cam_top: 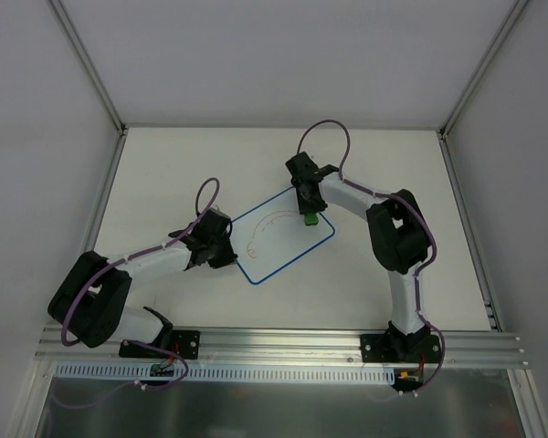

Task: Erase the whiteboard

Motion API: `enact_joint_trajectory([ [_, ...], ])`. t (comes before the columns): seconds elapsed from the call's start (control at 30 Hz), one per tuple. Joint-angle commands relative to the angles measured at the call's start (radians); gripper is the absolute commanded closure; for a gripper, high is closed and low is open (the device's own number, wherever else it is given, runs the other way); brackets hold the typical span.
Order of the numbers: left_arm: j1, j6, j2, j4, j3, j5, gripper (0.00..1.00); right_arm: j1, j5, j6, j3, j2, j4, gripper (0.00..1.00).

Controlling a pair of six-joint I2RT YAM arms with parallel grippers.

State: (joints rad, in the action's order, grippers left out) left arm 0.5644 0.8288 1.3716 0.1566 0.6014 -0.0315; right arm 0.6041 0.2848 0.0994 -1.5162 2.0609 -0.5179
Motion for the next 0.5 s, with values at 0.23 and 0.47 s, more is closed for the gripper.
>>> enact_joint_trajectory([
  [0.23,0.015,-0.02,0.018,0.124,-0.048,0.013,1.0,0.227,-0.18,-0.075,-0.168,0.168,-0.102,1.0],
  [0.47,0.017,-0.022,0.015,0.124,-0.049,0.015,1.0,0.347,-0.268,-0.124,-0.214,0.219,-0.111,1.0],
])
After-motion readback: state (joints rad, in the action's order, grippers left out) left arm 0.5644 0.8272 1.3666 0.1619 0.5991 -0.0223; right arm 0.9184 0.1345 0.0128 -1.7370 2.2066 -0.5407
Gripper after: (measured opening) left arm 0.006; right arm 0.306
